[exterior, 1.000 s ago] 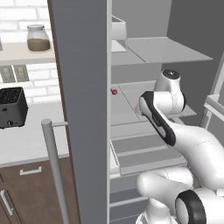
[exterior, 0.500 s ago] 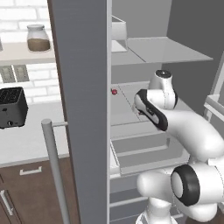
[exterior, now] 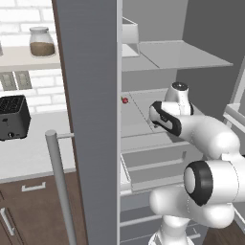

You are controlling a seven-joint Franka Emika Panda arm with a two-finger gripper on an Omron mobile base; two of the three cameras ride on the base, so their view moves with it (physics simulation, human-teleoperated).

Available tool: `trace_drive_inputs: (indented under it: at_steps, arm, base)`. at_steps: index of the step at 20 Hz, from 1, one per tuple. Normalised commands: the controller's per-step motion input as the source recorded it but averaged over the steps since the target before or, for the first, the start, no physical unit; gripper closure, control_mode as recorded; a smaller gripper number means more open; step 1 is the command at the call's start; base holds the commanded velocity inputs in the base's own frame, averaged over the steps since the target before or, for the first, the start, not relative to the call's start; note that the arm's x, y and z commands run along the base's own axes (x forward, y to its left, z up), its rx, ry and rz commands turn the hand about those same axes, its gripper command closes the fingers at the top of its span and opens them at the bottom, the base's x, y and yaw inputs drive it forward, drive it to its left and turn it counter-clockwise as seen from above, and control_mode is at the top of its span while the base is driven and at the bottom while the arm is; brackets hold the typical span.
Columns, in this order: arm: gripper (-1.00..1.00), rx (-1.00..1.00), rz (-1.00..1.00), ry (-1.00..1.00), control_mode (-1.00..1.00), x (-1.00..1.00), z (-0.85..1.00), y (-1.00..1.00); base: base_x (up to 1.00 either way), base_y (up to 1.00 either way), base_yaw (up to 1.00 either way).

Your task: Take the strawberry from the fridge and place it on top of the pancake, located on the dining counter.

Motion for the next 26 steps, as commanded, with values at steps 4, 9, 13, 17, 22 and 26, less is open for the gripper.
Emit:
trace_drive_inputs:
  at_steps: [4,9,13,17,22,26]
  arm:
    - [-1.0,0.0,0.0,-0.02,-1.0,0.48,-0.01,0.0]
    - [-1.0,0.0,0.0,-0.02,-1.0,0.42,-0.05,0.01]
    - [-1.0,0.0,0.0,0.0,-1.0,0.16,-0.22,0.0]
    - [-1.0,0.0,0.0,0.0,-1.0,0.3,-0.26,0.0]
    - [-1.0,0.0,0.0,0.0,-1.0,0.38,-0.23,0.0]
    - [-1.0,0.0,0.0,0.0,-1.0,0.29,-0.23,0.0]
  base:
    - [0.0,0.0,0.0]
    - [0.0,0.0,0.0]
    - [0.0,0.0,0.0]
    - [0.0,0.0,0.0]
    - [0.0,0.0,0.0]
    - [0.0,0.0,0.0]
